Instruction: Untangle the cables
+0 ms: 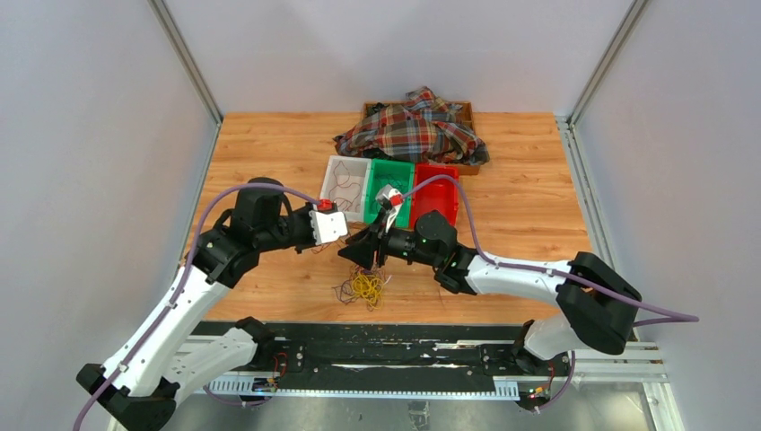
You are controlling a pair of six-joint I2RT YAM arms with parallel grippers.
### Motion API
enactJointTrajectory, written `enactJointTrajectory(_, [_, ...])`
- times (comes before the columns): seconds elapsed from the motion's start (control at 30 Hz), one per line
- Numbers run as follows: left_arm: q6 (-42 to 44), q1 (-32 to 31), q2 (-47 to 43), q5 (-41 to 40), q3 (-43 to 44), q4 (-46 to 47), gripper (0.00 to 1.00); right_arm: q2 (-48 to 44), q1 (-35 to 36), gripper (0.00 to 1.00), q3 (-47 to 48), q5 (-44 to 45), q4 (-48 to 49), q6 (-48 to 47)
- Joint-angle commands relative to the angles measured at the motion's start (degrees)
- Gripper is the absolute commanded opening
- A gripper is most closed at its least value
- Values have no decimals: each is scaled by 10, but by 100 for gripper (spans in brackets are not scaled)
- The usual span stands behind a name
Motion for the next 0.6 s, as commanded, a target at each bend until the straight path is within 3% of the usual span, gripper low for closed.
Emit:
enactJointTrajectory(0.0, [-12, 0, -9, -2, 66, 11, 0, 7, -2, 45, -5, 7, 29, -3])
enactJointTrajectory(0.23, [-31, 1, -6, 29, 142, -14, 1, 60, -2, 44, 40, 13, 34, 2])
enactJointTrajectory(0.43, [10, 0, 10, 6, 224, -8, 0, 101, -2, 41, 24, 15, 65, 26])
enactJointTrajectory(0.57, [54, 1, 30, -48, 265, 53, 1, 104, -2, 47, -7, 38, 87, 41])
